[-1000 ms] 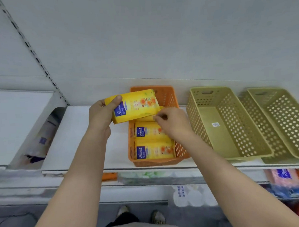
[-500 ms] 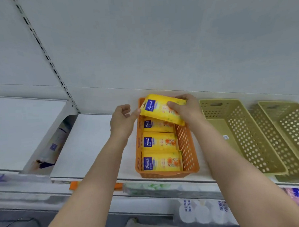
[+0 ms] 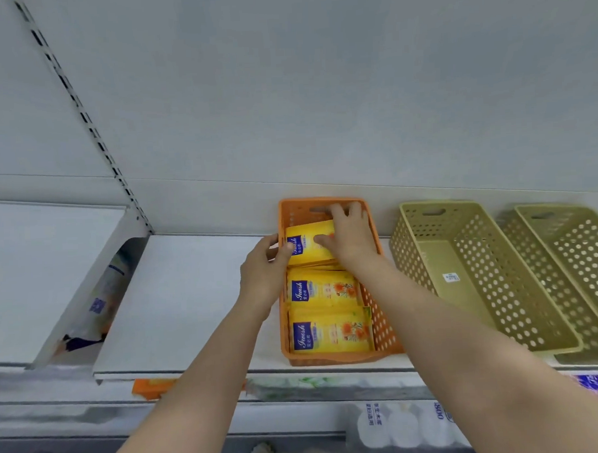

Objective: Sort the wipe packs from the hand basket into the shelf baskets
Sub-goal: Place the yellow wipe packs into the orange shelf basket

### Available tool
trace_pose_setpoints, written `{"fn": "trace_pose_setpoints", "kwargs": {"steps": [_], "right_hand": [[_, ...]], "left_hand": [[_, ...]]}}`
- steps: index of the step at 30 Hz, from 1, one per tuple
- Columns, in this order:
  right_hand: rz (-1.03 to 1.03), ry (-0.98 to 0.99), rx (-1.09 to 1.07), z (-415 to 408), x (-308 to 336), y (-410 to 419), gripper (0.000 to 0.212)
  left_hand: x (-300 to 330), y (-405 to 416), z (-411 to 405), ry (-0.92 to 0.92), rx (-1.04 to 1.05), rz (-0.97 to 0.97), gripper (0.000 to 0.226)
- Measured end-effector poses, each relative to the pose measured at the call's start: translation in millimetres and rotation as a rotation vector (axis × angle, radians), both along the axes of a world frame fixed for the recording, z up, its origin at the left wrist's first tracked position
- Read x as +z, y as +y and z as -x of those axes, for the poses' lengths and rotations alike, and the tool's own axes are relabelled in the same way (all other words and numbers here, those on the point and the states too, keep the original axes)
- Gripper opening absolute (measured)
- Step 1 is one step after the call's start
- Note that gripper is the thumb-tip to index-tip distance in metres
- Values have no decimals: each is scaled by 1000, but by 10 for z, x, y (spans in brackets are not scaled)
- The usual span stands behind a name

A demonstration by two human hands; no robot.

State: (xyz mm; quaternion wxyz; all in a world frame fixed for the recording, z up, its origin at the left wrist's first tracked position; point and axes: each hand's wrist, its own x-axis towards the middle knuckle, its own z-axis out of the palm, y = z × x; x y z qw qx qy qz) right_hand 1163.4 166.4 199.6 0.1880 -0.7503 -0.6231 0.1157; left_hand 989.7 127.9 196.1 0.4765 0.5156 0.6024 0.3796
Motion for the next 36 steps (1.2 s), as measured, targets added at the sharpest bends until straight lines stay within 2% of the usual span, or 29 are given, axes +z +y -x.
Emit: {"fn": "trace_pose_setpoints", "kwargs": {"steps": [2, 5, 6, 8, 11, 16, 19, 23, 27, 29, 32, 34, 36], "right_hand": [[-78, -185, 31, 19, -62, -40, 53], [-26, -321, 1, 53, -154, -44, 52], [25, -311, 9, 61, -182, -36, 53], [129, -172, 56, 50, -225, -12, 54], [143, 6, 97, 10, -273, 4, 55], [80, -127, 40, 48, -310, -27, 63], [193, -72, 30, 50, -291, 2, 68], [219, 2, 37, 54, -249, 10, 70], [137, -12, 40, 44, -145, -107, 70], [111, 4, 83, 23, -50, -228, 59], [332, 145, 220, -38, 75, -427, 34], [516, 135, 300, -50, 90, -518, 29], [616, 79, 361, -18, 36, -570, 26]], "left_hand": [[-22, 14, 5, 5, 0, 0, 44], [-41, 35, 5, 13, -10, 4, 45], [-44, 39, 4, 15, -16, 4, 45], [-48, 42, 5, 21, -23, 3, 44], [-52, 48, 13, 27, -31, 0, 40], [-61, 81, -7, -1, -38, 4, 36], [-71, 84, -2, -44, -44, 6, 33], [-78, 91, 6, -63, -53, -5, 34], [-92, 92, 6, -77, -66, -7, 33], [-89, 90, 11, -76, -77, -9, 35], [-73, 57, 26, -76, -91, -8, 37], [-72, -6, 27, -80, -105, 2, 41], [-86, -100, 15, -101, -102, 31, 42]]}}
